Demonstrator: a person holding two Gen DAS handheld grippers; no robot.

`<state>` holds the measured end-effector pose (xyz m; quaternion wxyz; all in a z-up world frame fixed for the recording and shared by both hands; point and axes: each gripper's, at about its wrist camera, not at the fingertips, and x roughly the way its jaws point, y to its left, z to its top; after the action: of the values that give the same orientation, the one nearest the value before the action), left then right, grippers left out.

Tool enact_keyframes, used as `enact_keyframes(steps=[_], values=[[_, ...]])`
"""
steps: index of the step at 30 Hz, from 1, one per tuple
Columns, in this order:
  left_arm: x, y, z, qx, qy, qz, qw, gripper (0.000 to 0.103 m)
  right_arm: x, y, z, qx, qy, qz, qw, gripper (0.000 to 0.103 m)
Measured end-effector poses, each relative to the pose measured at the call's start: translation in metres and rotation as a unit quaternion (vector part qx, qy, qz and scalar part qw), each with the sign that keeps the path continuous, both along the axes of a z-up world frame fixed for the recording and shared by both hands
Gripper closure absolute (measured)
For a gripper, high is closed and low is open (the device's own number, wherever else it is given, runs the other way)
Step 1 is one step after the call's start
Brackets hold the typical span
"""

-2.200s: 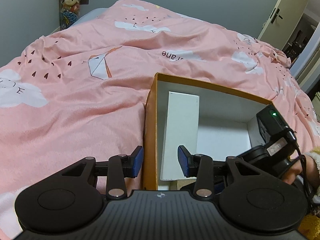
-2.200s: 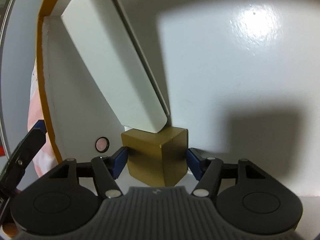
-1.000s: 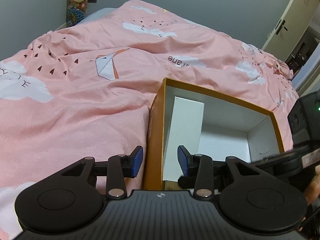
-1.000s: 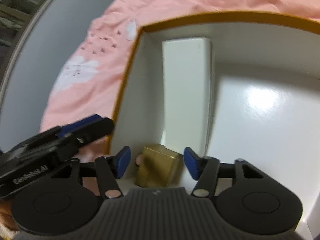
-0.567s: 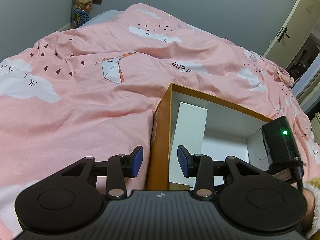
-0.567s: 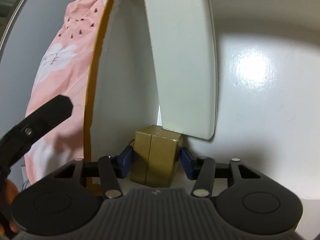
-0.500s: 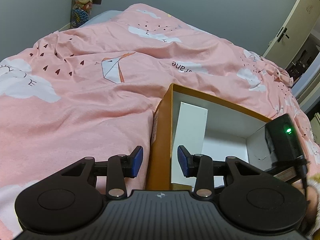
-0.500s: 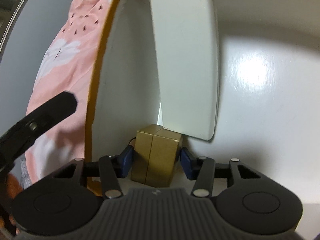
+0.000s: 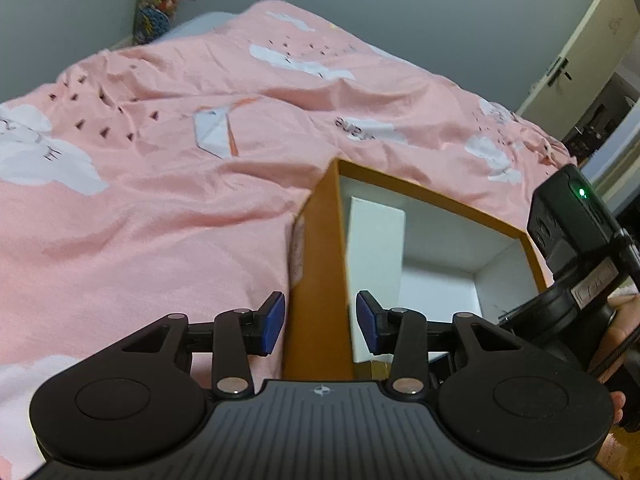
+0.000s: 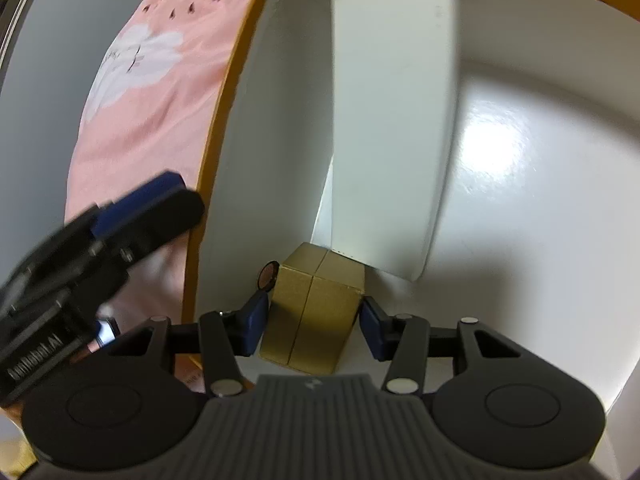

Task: Organize objects
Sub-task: 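Push the gold box against the white box with the right gripper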

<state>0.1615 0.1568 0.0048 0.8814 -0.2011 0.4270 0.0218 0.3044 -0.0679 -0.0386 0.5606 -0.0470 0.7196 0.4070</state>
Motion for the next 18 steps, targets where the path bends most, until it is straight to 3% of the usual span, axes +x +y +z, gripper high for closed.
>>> enact_keyframes(steps=[7, 11, 14, 18], values=[[0.002, -0.005, -0.014, 0.022, 0.036, -0.006, 0.9991, 0.059, -0.004, 0.002, 0.011, -0.004, -0.022, -0.003, 1.000, 0.052], [0.001, -0.004, -0.013, 0.013, 0.030, -0.008, 0.9994, 0.060, -0.008, 0.002, 0.027, 0.005, -0.069, 0.067, 0.995, 0.052], [0.001, -0.004, -0.011, 0.013, 0.027, -0.007, 0.9995, 0.060, -0.016, 0.006, 0.031, 0.004, -0.106, 0.142, 0.984, 0.052], [0.000, -0.002, -0.012, 0.008, 0.030, -0.006, 0.9995, 0.060, -0.031, 0.014, 0.037, 0.004, -0.157, 0.257, 0.954, 0.052]])
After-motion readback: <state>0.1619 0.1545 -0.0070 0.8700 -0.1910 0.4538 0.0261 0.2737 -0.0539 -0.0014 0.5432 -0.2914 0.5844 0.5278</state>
